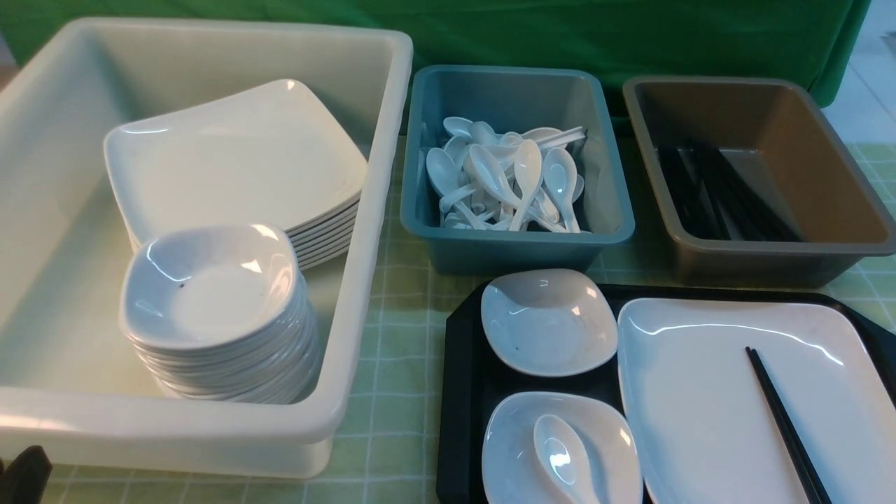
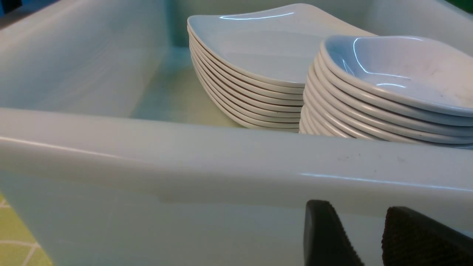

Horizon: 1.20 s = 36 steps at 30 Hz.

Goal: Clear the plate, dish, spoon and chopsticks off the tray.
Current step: Use the right arm to grab a pair of chopsticks from the plate

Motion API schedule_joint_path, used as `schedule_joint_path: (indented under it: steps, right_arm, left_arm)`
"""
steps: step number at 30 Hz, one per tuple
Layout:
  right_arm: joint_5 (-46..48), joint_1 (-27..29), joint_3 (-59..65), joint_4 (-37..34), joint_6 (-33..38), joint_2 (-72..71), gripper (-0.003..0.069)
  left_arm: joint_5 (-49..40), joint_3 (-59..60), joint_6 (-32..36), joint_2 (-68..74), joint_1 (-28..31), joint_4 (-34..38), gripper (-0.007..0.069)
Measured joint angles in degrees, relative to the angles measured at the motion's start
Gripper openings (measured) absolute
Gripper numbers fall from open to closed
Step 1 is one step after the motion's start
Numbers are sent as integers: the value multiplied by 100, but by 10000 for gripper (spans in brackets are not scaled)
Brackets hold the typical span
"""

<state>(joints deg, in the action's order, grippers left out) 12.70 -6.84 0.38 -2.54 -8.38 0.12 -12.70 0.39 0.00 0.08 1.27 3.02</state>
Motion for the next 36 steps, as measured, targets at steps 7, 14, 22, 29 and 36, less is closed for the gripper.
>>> schedule_joint_path:
  steps: [7,14,22,29,36]
  right_arm:
    - [-119,0,0,-700,-2275,0,239]
    - [-146,0,0,-970,-3190,0,239]
    - [318,0,-1936,-660,-1579,532,33]
    - [3110,0,-3542,289,-457,2696,11]
    - [4039,0,-3575,29,432,5105,105]
  left_arm:
    - [0,0,0,0,0,0,222]
    - [0,0,0,0,0,0,222]
    - [0,0,0,0,0,0,222]
    - [0,0,0,0,0,0,222]
    - [0,0,0,0,0,0,222]
